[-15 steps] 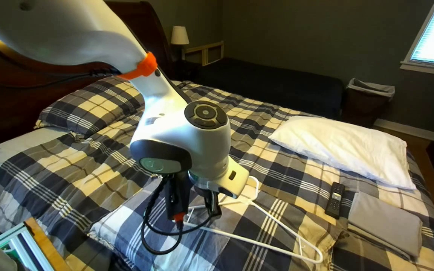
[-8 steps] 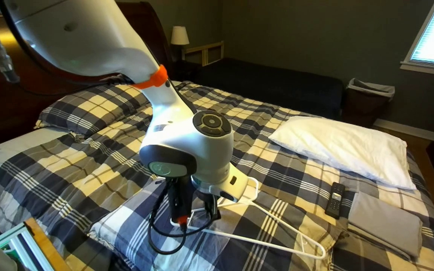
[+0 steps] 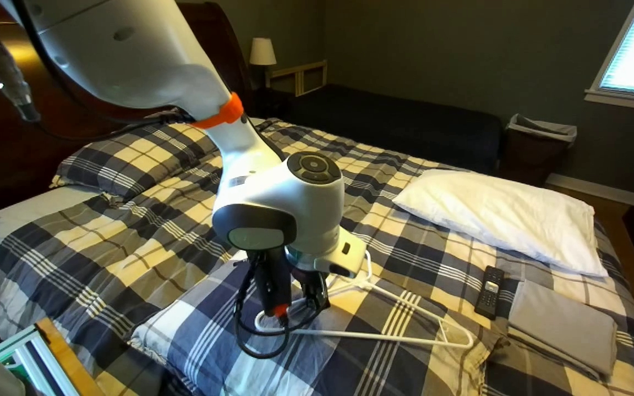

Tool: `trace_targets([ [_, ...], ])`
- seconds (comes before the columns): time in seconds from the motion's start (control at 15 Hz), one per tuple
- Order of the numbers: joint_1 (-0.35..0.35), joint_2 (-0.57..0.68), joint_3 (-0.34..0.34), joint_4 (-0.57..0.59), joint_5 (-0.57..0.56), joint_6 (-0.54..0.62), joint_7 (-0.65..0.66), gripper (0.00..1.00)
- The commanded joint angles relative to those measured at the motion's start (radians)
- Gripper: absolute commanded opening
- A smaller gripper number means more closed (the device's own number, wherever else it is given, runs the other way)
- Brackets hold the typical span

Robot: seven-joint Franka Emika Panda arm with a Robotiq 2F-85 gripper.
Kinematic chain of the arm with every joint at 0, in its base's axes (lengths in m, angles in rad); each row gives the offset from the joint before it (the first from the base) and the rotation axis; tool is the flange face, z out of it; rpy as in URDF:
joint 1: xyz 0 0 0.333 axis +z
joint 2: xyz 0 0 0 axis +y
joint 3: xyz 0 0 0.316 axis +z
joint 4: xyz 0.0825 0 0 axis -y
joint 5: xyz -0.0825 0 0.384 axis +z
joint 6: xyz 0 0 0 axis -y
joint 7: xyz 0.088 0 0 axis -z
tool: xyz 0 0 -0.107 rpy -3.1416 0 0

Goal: Put the hanger on the bed

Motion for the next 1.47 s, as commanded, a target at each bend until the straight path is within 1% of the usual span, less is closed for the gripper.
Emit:
trace_targets([
  [0.0, -0.002, -0.063, 0.045, 0.014, -0.206, -0.054, 0.059, 0.02],
  [0.07, 0.022, -0.1, 0.061, 0.016, -0.268, -0.073, 0.088, 0.02],
  [0.2, 0.045, -0.162, 0.108, 0.038, -0.364, -0.11, 0.121, 0.02],
  [0.33, 0.078, -0.212, 0.177, 0.073, -0.355, -0.153, 0.092, 0.02],
  [0.4, 0.105, -0.222, 0.209, 0.098, -0.343, -0.174, 0.085, 0.02],
  [0.6, 0.206, -0.225, 0.303, 0.169, -0.26, -0.22, 0.052, 0.02],
  [0.73, 0.28, -0.196, 0.365, 0.219, -0.191, -0.215, 0.033, 0.02],
  [0.87, 0.334, -0.162, 0.41, 0.263, -0.106, -0.206, -0.034, 0.02],
  [0.93, 0.35, -0.147, 0.423, 0.289, -0.056, -0.216, -0.093, 0.02],
  [1.0, 0.327, -0.196, 0.42, 0.235, -0.136, -0.195, 0.015, 0.09],
  [1.13, 0.349, -0.171, 0.442, 0.265, -0.092, -0.194, -0.03, 0.09],
  [1.33, 0.342, -0.156, 0.438, 0.276, -0.087, -0.194, -0.054, 0.09],
  [1.4, 0.346, -0.144, 0.441, 0.286, -0.142, -0.191, -0.024, 0.02],
])
